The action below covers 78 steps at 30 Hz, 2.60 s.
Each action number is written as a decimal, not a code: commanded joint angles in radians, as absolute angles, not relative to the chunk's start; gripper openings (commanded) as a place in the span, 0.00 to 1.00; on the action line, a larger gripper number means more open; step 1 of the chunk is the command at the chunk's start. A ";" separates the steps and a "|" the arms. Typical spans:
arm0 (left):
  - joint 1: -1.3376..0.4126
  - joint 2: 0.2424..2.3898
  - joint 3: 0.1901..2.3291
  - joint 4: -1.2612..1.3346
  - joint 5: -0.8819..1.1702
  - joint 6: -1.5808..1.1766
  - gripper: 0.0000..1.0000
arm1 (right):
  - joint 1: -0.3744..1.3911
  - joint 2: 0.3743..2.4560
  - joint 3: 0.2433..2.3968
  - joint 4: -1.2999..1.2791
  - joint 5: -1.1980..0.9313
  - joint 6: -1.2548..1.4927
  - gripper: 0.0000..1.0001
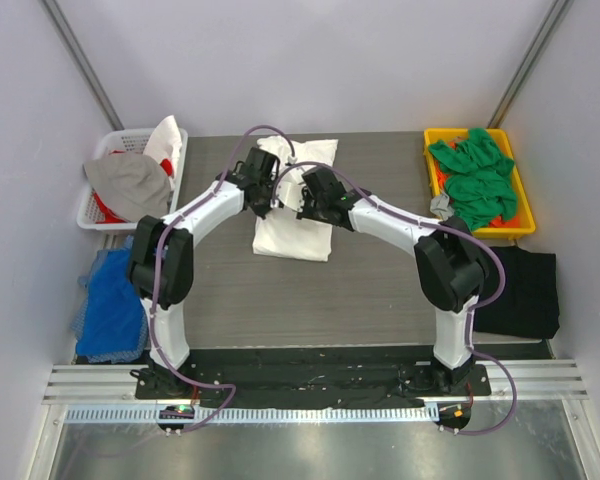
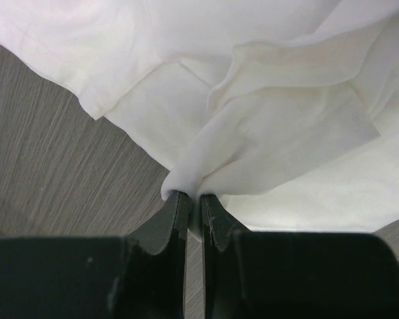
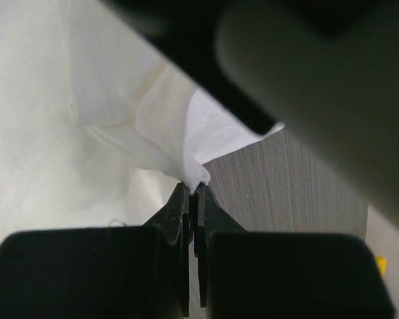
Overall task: Fold and stack the t-shirts
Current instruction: Fold the folded rectangular tshirt in 1/3 of the way
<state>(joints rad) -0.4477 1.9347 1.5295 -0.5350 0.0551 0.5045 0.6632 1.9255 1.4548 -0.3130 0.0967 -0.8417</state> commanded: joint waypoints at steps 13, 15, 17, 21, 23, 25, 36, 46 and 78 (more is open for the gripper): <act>-0.403 1.988 1.557 -0.509 0.029 0.551 0.01 | 0.643 2.023 1.572 -0.267 0.101 -0.862 0.01; -0.403 2.011 1.580 -0.508 0.026 0.545 0.02 | 0.643 2.032 1.571 -0.256 0.118 -0.864 0.02; -0.403 2.035 1.594 -0.509 0.017 0.538 0.04 | 0.638 2.037 1.569 -0.247 0.123 -0.864 0.06; -0.402 2.057 1.612 -0.477 0.009 0.520 0.18 | 0.635 2.043 1.566 -0.230 0.133 -0.861 0.20; -0.403 2.065 1.617 -0.445 -0.032 0.506 0.18 | 0.634 2.046 1.568 -0.219 0.140 -0.861 0.23; -0.403 2.062 1.617 -0.422 -0.044 0.492 0.19 | 0.632 2.048 1.571 -0.215 0.143 -0.859 0.27; -0.403 2.039 1.631 -0.344 -0.113 0.449 0.32 | 0.632 2.071 1.601 -0.181 0.169 -0.851 0.43; -0.403 2.066 1.687 -0.259 -0.236 0.403 0.34 | 0.632 2.079 1.598 -0.152 0.253 -0.854 0.43; -0.403 2.055 1.661 -0.379 -0.028 0.301 0.52 | 0.629 1.903 1.397 -0.109 0.224 -0.660 0.56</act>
